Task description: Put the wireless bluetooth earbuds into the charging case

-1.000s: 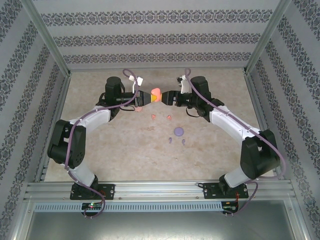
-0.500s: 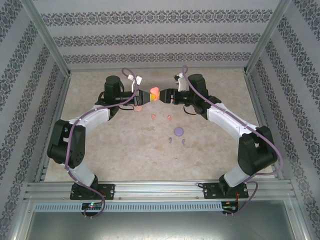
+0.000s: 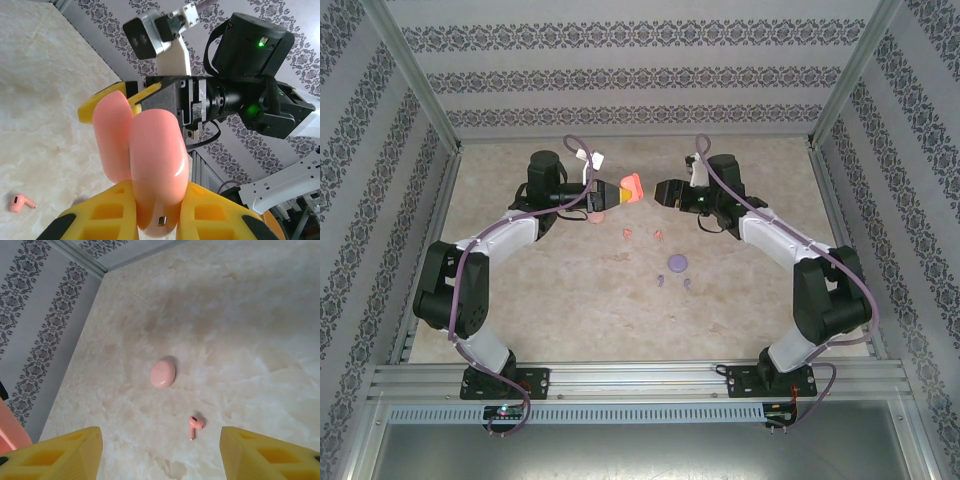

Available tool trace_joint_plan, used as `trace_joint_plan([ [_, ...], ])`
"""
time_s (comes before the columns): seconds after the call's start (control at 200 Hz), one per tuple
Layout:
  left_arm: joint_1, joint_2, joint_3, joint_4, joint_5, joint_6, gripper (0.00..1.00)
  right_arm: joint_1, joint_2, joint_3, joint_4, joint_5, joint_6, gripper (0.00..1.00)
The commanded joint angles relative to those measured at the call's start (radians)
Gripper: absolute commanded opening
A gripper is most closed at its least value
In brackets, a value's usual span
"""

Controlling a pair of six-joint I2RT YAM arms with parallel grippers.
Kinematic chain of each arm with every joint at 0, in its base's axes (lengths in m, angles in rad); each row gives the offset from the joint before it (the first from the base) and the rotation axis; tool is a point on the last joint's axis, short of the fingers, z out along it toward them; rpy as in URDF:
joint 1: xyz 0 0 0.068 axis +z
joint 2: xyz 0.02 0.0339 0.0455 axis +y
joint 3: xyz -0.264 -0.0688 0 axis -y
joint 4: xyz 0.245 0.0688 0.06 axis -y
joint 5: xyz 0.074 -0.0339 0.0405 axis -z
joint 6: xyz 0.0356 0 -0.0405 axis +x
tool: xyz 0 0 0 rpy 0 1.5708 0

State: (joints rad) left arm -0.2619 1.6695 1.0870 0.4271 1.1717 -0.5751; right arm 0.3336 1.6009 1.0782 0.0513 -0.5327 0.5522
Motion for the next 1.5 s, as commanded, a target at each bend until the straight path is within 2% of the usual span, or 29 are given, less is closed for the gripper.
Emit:
trace_joint_plan([
  [0.0,-0.005,-0.025,0.034,0.047,0.034,0.015,0.0,0.003,-0.08,-0.035,0.068,-0.06,0.03,0.64],
  [0.16,-0.004,-0.024,0.034,0.066,0.04,0.003,0.0,0.013,-0.086,-0.039,0.139,-0.162,0.069,0.65],
  [0.46,-0.004,-0.031,0.034,0.073,0.04,-0.003,0.0,0.027,-0.023,-0.027,0.297,-0.218,0.188,0.6],
  [0.874,-0.005,-0.031,0.04,0.082,0.035,-0.006,0.0,0.039,0.02,-0.046,0.4,-0.251,0.262,0.49],
  [1.174,-0.004,-0.031,0.053,0.089,0.029,-0.012,0.0,0.049,0.047,-0.07,0.456,-0.257,0.298,0.47],
  [1.494,-0.004,-0.031,0.056,0.094,0.03,-0.017,0.0,0.049,0.062,-0.081,0.514,-0.252,0.339,0.4],
])
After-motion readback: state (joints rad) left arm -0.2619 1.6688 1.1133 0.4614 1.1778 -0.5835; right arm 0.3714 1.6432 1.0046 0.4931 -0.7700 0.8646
